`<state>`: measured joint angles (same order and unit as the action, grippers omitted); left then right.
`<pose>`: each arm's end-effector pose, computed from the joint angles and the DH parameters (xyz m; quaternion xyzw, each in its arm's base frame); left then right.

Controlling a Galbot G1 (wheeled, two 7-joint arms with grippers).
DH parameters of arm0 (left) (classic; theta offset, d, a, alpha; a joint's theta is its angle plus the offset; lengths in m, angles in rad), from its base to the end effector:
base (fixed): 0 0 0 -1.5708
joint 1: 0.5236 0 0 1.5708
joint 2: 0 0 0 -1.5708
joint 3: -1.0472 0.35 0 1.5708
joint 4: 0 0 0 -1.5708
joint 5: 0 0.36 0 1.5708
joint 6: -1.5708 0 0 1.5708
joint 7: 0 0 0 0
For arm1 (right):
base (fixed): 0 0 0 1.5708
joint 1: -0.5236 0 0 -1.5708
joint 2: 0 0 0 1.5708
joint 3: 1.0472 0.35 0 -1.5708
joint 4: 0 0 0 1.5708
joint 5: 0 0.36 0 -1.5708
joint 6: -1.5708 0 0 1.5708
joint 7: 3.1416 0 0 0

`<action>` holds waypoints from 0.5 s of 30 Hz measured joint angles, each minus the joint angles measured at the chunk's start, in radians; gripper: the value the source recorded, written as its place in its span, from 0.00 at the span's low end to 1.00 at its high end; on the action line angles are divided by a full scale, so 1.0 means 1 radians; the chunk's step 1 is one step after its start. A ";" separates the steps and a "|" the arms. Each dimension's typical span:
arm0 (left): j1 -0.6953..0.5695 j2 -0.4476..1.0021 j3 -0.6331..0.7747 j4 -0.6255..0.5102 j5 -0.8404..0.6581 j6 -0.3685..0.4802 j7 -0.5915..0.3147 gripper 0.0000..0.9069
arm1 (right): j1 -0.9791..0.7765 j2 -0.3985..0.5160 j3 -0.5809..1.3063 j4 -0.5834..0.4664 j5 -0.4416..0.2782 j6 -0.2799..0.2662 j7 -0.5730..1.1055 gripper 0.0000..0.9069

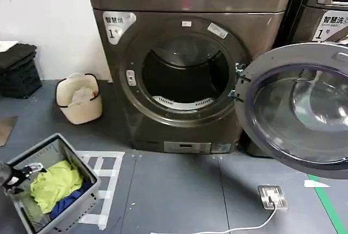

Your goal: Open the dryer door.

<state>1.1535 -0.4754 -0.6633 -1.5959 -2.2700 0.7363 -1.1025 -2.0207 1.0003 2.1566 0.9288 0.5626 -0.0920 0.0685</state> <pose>0.3425 0.3261 -0.1487 0.2496 -0.7692 0.2963 0.5082 -0.2752 -0.5476 -0.1655 -0.7517 -0.6311 0.0985 0.1645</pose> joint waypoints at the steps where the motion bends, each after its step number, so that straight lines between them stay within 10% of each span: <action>1: 0.001 0.000 0.001 -0.003 -0.002 0.000 -0.001 1.00 | 0.000 0.000 0.000 0.000 0.000 0.001 0.000 1.00; 15: 0.003 -0.002 0.014 0.002 -0.002 0.000 0.000 1.00 | 0.003 0.003 -0.005 0.009 0.000 0.005 0.002 1.00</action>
<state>1.1560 -0.4778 -0.6497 -1.5944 -2.2718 0.7363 -1.1030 -2.0178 1.0033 2.1513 0.9375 0.5624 -0.0867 0.0702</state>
